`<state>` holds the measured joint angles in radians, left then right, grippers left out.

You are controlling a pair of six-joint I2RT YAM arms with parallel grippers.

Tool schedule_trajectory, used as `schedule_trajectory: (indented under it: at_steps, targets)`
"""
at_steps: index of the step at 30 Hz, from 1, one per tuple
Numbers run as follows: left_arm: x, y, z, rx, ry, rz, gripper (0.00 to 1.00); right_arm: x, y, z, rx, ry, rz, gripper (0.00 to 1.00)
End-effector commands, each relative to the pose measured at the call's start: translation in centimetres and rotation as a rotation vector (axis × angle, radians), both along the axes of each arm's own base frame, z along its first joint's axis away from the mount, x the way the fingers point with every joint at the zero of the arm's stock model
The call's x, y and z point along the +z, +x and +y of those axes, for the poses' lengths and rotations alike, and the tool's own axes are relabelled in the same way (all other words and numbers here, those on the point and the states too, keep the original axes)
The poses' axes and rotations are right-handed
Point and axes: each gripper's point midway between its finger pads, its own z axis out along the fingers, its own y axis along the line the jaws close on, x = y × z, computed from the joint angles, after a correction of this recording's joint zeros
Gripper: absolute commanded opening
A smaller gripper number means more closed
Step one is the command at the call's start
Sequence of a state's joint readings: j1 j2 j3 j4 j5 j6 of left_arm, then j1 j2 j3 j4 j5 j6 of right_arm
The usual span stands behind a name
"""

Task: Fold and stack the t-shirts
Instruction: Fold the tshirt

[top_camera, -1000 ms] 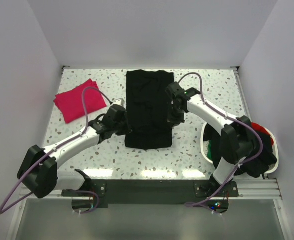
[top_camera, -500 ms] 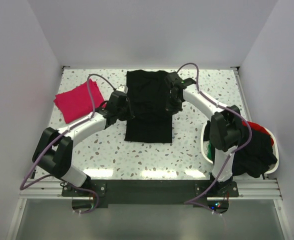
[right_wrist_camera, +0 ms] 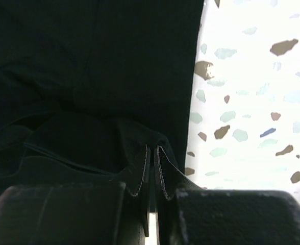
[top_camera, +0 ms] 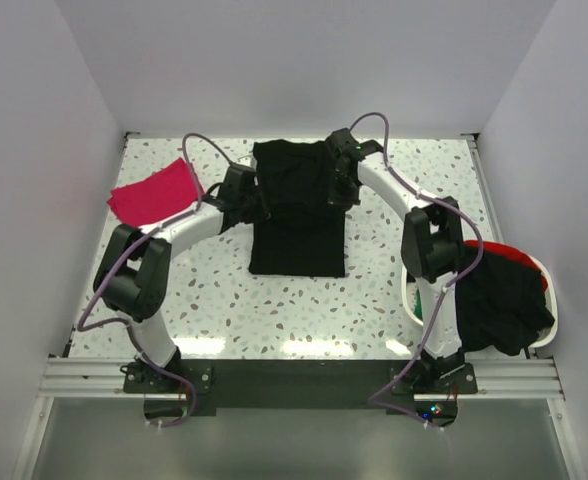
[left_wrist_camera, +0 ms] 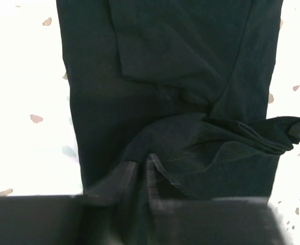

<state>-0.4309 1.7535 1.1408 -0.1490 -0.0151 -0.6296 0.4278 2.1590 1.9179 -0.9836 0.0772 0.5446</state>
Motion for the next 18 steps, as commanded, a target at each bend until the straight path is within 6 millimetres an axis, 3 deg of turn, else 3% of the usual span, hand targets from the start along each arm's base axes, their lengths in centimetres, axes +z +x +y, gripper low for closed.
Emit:
schedule_trajectory:
  at_steps: [1,2,3,5,6,11,12,14,15,17,18]
  targets:
    - [2.5,3.2,0.0,0.028,-0.007,-0.093,0.25,1.5,2.0,-0.7,-0.002,-0.012,-0.047,0.04]
    - [2.7,3.6,0.5,0.052,0.005,-0.098,0.35,1.3,2.2,-0.6,0.001,-0.014,-0.039,0.12]
    - [3.1,3.9,0.6,0.064,0.011,-0.103,0.56,2.3,3.0,-0.4,0.007,-0.003,-0.066,0.34]
    - [4.6,4.1,1.1,0.092,0.016,-0.132,0.69,3.1,3.3,-0.4,0.015,-0.002,-0.071,0.46]
    - [4.7,4.0,1.3,0.098,0.018,-0.135,0.76,4.4,3.9,-0.3,0.024,0.006,-0.104,0.49]
    - [6.2,1.8,2.4,0.106,0.003,-0.168,0.8,6.7,3.1,-0.7,0.054,0.015,-0.149,0.59]
    - [5.1,0.9,2.6,0.098,0.006,-0.151,0.8,6.9,1.8,-0.9,0.07,0.028,-0.136,0.59]
    - [5.2,-0.3,2.4,0.065,-0.012,-0.149,0.8,6.8,0.8,-0.9,0.079,0.05,-0.133,0.59]
    - [4.0,-1.3,2.7,0.057,-0.005,-0.12,0.8,5.4,-0.9,-1.1,0.093,0.057,-0.081,0.59]
    - [3.8,-2.4,2.7,0.041,-0.02,-0.106,0.79,6.3,-2.1,-1.4,0.097,0.079,-0.112,0.59]
    - [2.5,-3.5,3.0,0.037,-0.011,-0.075,0.79,4.5,-4.0,-1.6,0.098,0.09,-0.054,0.59]
